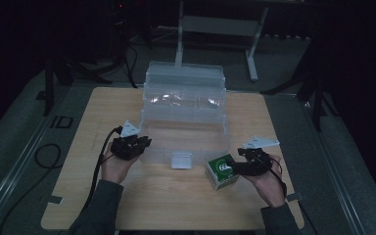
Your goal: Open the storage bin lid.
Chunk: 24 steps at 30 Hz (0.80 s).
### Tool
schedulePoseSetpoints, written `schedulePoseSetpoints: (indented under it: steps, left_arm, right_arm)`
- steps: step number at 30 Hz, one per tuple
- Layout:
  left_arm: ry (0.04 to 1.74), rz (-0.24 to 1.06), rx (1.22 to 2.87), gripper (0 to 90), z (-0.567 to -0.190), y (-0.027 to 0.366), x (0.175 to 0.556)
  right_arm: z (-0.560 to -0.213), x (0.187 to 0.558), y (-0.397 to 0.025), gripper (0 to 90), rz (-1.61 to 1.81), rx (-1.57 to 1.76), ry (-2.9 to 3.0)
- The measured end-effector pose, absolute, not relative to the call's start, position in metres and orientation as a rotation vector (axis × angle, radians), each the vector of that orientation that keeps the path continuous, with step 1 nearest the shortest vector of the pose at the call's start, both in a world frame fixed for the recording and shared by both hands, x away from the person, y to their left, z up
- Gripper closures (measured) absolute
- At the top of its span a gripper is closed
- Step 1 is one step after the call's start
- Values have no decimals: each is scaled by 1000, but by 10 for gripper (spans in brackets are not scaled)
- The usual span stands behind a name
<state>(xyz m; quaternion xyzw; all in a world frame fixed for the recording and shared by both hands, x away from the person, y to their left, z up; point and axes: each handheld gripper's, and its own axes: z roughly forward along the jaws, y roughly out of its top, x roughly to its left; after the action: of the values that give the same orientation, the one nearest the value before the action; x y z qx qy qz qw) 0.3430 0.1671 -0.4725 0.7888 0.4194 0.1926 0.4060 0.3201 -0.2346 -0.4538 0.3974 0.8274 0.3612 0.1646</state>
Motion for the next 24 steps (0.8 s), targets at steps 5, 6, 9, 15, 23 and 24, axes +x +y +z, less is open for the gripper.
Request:
schedulePoseSetpoints:
  steps: [5,6,9,15,23,24]
  left_arm:
    - [1057,489,1981,768,-470,169,342]
    - [1055,490,1981,764,-470,169,341]
    - [1054,490,1980,758,-470,168,341]
    - [1056,487,1977,756,-471,169,339]
    - [1061,488,1966,755,-470,172,338]
    - [1061,487,1963,755,-470,173,338]
  right_arm:
    - [-456,321,-227,283,995,1146,2382]
    - [-457,320,-224,260,991,1145,2386]
    - [-458,318,-220,243,981,1132,2394]
    - [-457,312,-214,373,1003,1085,2419]
    - [-458,306,-201,633,1012,968,2501]
    - [-458,305,-198,691,1010,951,2508]
